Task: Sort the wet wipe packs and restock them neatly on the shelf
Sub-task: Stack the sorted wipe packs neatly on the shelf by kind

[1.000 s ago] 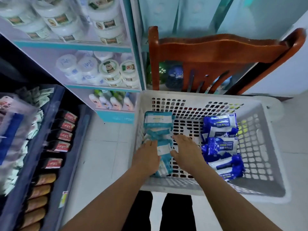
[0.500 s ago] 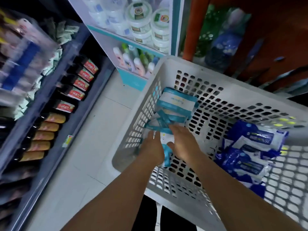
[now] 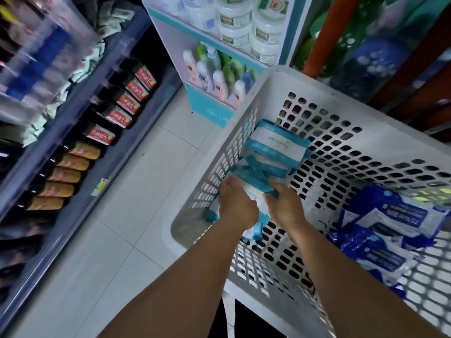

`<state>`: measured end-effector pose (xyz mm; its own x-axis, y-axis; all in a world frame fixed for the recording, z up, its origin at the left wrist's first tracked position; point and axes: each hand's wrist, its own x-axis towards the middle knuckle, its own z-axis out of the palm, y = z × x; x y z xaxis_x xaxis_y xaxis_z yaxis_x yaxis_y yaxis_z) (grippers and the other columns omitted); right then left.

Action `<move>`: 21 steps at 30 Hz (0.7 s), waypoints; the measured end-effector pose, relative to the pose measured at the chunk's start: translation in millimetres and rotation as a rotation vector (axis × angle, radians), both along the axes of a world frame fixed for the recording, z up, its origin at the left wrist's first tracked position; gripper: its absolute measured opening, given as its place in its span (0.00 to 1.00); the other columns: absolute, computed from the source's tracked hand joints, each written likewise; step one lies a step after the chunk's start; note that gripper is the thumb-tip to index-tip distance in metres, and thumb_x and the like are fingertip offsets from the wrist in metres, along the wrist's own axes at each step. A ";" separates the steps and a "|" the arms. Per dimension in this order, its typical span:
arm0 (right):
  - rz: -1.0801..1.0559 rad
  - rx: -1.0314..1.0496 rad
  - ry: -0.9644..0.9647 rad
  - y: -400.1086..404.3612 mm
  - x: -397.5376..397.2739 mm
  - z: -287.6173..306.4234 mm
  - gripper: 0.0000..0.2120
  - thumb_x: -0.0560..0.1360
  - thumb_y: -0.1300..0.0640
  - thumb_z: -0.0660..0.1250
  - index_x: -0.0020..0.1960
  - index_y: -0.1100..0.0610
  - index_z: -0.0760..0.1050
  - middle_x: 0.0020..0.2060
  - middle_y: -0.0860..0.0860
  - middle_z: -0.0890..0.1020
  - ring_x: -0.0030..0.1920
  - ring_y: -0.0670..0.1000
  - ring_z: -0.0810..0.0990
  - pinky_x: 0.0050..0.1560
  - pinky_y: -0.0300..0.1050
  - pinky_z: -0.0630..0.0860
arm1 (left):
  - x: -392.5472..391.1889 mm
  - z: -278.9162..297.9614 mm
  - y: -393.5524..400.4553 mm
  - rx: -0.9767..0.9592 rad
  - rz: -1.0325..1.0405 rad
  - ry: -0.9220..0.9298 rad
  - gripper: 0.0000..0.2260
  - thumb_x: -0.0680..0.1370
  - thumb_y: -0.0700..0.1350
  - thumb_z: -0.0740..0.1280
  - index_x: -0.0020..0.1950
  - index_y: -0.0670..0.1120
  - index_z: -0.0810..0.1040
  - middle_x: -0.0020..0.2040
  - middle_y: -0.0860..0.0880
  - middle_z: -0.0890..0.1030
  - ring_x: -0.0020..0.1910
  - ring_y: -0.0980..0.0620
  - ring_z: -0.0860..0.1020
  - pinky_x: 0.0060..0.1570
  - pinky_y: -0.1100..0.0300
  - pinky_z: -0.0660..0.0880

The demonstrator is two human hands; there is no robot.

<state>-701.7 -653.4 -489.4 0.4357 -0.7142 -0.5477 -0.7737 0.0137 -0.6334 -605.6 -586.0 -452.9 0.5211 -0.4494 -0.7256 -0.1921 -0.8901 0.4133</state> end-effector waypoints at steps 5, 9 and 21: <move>-0.336 0.183 -0.068 -5.0 -14.4 3.1 0.06 0.78 0.59 0.62 0.50 0.60 0.75 0.35 0.48 0.75 0.33 0.47 0.72 0.29 0.34 0.68 | -7.8 -10.7 -12.0 0.008 0.276 0.154 0.35 0.76 0.45 0.67 0.76 0.40 0.49 0.73 0.41 0.60 0.70 0.41 0.65 0.68 0.50 0.66; -0.455 0.262 -0.118 -8.0 -17.2 6.9 0.06 0.78 0.60 0.61 0.51 0.58 0.77 0.37 0.48 0.78 0.33 0.45 0.74 0.23 0.26 0.67 | -13.2 -17.5 -20.9 -0.014 0.317 0.177 0.33 0.72 0.53 0.68 0.73 0.43 0.60 0.68 0.43 0.69 0.64 0.42 0.71 0.63 0.46 0.72; -0.105 0.077 -0.083 -28.6 -8.3 -0.8 0.03 0.76 0.56 0.66 0.44 0.54 0.76 0.42 0.52 0.79 0.38 0.49 0.77 0.34 0.36 0.71 | -3.7 -25.7 -37.1 -0.107 0.668 0.125 0.16 0.73 0.44 0.72 0.58 0.44 0.76 0.53 0.48 0.81 0.49 0.47 0.80 0.51 0.53 0.79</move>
<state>-710.0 -682.1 -490.3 0.4072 -0.7153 -0.5679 -0.7103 0.1428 -0.6893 -609.3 -623.1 -478.6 0.6267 -0.1335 -0.7678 0.4388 -0.7537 0.4893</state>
